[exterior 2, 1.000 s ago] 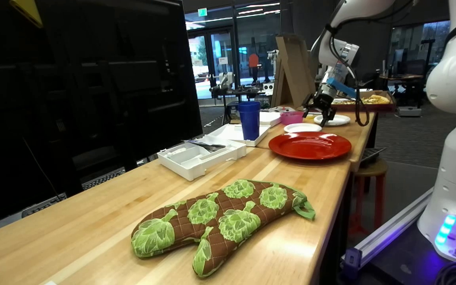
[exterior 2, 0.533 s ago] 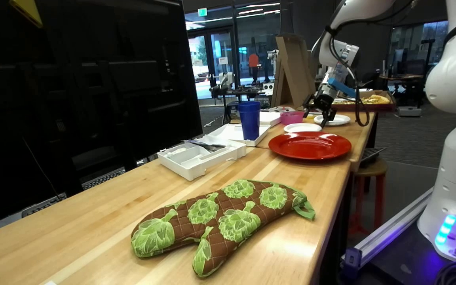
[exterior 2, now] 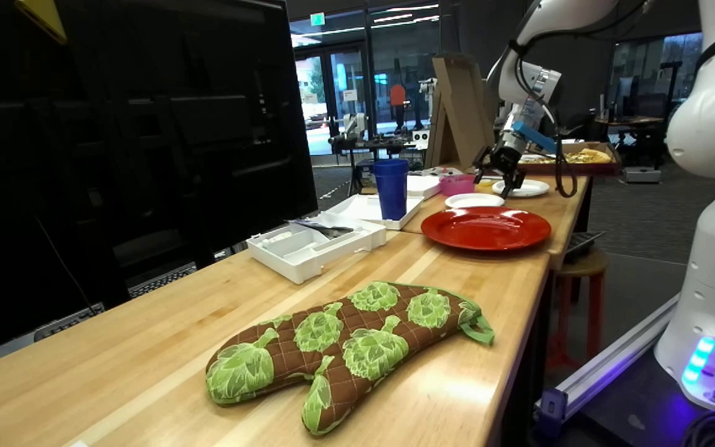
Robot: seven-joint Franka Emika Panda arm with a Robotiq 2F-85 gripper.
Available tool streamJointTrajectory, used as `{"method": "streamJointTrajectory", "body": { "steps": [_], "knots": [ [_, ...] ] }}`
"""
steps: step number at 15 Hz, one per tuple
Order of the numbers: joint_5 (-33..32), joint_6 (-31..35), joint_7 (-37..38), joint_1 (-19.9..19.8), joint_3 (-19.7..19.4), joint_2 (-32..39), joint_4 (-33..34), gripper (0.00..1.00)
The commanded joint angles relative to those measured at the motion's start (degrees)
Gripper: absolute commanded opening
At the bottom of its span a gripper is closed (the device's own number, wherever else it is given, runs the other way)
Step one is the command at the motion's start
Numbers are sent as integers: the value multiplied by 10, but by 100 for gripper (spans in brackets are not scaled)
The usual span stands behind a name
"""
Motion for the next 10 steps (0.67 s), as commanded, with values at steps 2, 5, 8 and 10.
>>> {"method": "streamJointTrajectory", "body": {
  "steps": [2, 5, 8, 10],
  "knots": [
    [7, -15, -7, -8, 10, 8, 12, 100],
    [5, -16, -8, -9, 13, 12, 16, 79],
    [2, -19, -12, -10, 13, 14, 18, 59],
    [0, -19, -14, -11, 11, 14, 20, 44]
  ]
}}
